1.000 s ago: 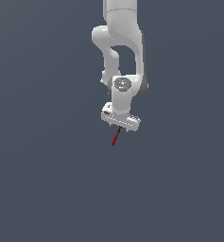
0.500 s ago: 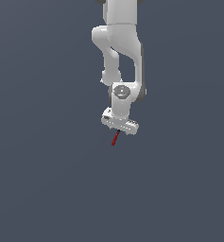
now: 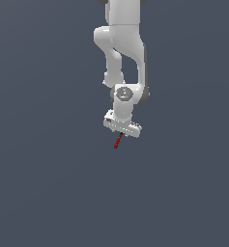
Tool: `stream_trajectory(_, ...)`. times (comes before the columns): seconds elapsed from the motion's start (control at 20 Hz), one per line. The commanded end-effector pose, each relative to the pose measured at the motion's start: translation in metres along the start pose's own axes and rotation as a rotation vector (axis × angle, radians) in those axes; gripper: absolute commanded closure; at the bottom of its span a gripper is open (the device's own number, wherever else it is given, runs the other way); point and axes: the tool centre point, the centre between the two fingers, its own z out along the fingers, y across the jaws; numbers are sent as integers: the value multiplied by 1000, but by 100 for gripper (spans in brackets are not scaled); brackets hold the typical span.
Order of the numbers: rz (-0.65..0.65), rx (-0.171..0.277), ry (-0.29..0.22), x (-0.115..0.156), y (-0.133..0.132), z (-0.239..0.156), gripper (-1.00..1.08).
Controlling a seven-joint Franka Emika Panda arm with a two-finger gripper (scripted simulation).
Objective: Pick up the object and move it to a goal position.
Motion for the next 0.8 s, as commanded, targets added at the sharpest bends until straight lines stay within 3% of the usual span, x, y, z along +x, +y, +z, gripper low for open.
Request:
stream_trajectory(0.0, -2, 0, 0, 0, -1, 3, 108)
stream_trajectory(0.4, -1, 0, 0, 6, -2, -6, 108)
stream_trajectory(0.75, -1, -1, 0, 31, -9, -29, 108)
